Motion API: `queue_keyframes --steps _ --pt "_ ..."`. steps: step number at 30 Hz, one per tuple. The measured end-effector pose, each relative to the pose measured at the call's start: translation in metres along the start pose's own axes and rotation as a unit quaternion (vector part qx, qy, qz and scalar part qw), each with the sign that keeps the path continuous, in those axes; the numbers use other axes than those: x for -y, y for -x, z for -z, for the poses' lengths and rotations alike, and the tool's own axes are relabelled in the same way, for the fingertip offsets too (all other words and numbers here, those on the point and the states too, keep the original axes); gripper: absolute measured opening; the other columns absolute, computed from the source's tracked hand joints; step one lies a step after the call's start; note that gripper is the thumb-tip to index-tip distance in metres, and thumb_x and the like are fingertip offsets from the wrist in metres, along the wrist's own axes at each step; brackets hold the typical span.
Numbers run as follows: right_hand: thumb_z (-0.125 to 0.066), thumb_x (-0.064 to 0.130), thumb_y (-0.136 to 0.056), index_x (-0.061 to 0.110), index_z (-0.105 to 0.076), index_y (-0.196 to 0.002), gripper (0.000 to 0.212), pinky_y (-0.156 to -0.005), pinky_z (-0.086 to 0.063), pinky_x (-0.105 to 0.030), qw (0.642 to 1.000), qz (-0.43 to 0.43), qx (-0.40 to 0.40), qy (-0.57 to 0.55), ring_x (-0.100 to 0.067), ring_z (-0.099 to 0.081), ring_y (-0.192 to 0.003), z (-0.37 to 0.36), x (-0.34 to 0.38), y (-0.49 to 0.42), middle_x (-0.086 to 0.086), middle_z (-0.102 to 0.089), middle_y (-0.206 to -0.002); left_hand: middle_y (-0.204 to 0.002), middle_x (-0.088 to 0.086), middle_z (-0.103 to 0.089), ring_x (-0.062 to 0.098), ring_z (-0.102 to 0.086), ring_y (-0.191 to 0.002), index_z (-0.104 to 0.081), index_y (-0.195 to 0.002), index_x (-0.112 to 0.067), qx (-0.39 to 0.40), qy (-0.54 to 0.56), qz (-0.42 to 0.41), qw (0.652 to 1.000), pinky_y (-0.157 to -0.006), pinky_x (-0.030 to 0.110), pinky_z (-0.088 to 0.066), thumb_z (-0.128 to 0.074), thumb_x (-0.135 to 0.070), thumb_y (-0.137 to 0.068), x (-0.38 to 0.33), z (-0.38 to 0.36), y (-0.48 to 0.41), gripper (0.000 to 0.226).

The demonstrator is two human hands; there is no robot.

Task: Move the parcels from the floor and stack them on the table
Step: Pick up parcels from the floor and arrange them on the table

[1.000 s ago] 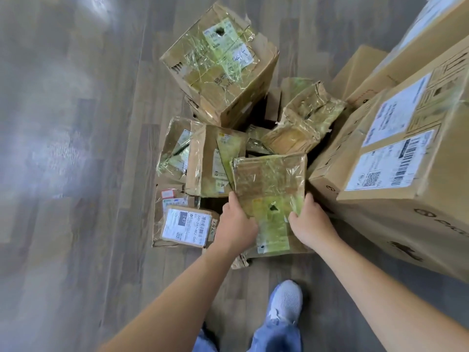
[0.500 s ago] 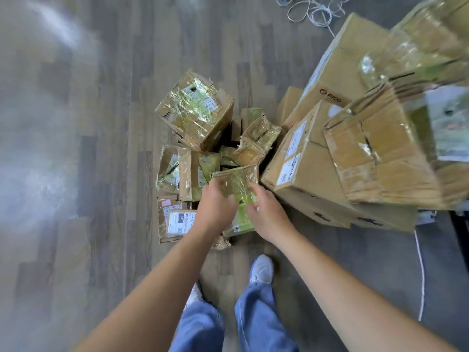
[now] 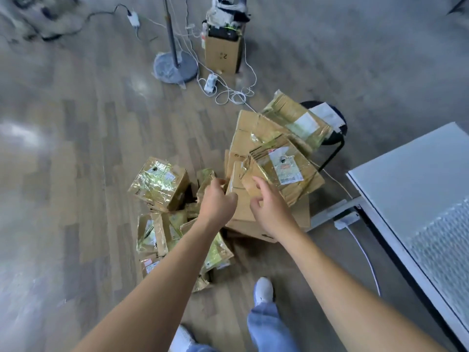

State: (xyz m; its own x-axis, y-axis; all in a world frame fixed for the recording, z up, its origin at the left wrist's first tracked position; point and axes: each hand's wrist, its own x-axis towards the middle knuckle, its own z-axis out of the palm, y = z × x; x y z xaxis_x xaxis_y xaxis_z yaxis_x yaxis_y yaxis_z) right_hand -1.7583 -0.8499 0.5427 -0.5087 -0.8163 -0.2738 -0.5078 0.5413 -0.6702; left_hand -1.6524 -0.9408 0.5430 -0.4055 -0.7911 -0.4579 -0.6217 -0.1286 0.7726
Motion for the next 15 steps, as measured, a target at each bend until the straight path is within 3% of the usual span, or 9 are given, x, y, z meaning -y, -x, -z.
queue_keyframes --steps 5,8,12,15 --pt "-0.042 0.021 -0.098 0.033 -0.031 -0.146 0.050 -0.084 -0.042 -0.031 1.000 -0.005 -0.012 0.013 -0.020 -0.051 -0.118 0.061 -0.027 -0.028 0.000 -0.041 -0.144 -0.122 0.010 -0.055 0.023 -0.056 -0.098 -0.046 -0.128 -0.011 0.002 -0.016 -0.002 1.000 -0.081 0.031 -0.047 -0.050 -0.019 -0.086 -0.050 -0.041 -0.019 0.043" --pt "-0.043 0.020 -0.099 0.029 -0.032 -0.146 0.050 -0.089 -0.043 -0.034 0.999 -0.011 -0.008 0.038 -0.022 -0.047 -0.125 0.086 -0.056 -0.053 -0.003 -0.039 -0.145 -0.118 0.007 -0.057 0.026 -0.057 -0.097 -0.041 -0.131 -0.015 0.006 -0.010 0.035 0.999 -0.079 0.033 -0.048 -0.048 -0.022 -0.087 -0.069 -0.074 -0.033 0.045" --pt "-0.044 0.023 -0.098 0.020 -0.032 -0.147 0.050 -0.103 -0.041 -0.042 0.993 -0.040 0.003 0.109 -0.025 -0.040 -0.132 0.105 -0.100 -0.092 -0.006 -0.036 -0.148 -0.103 0.000 -0.052 0.020 -0.052 -0.086 -0.034 -0.141 -0.014 -0.001 0.065 0.100 0.993 -0.087 0.036 -0.052 -0.046 -0.013 -0.092 -0.087 -0.112 -0.054 0.050" --pt "-0.043 0.027 -0.099 0.012 -0.027 -0.149 0.055 -0.106 -0.037 -0.041 0.989 -0.075 0.032 0.124 -0.027 -0.037 -0.134 0.109 -0.129 -0.118 -0.010 -0.036 -0.148 -0.086 -0.008 -0.044 0.011 -0.047 -0.075 -0.041 -0.127 -0.012 -0.002 0.066 0.154 0.986 -0.076 0.032 -0.052 -0.047 -0.012 -0.093 -0.085 -0.129 -0.072 0.035"
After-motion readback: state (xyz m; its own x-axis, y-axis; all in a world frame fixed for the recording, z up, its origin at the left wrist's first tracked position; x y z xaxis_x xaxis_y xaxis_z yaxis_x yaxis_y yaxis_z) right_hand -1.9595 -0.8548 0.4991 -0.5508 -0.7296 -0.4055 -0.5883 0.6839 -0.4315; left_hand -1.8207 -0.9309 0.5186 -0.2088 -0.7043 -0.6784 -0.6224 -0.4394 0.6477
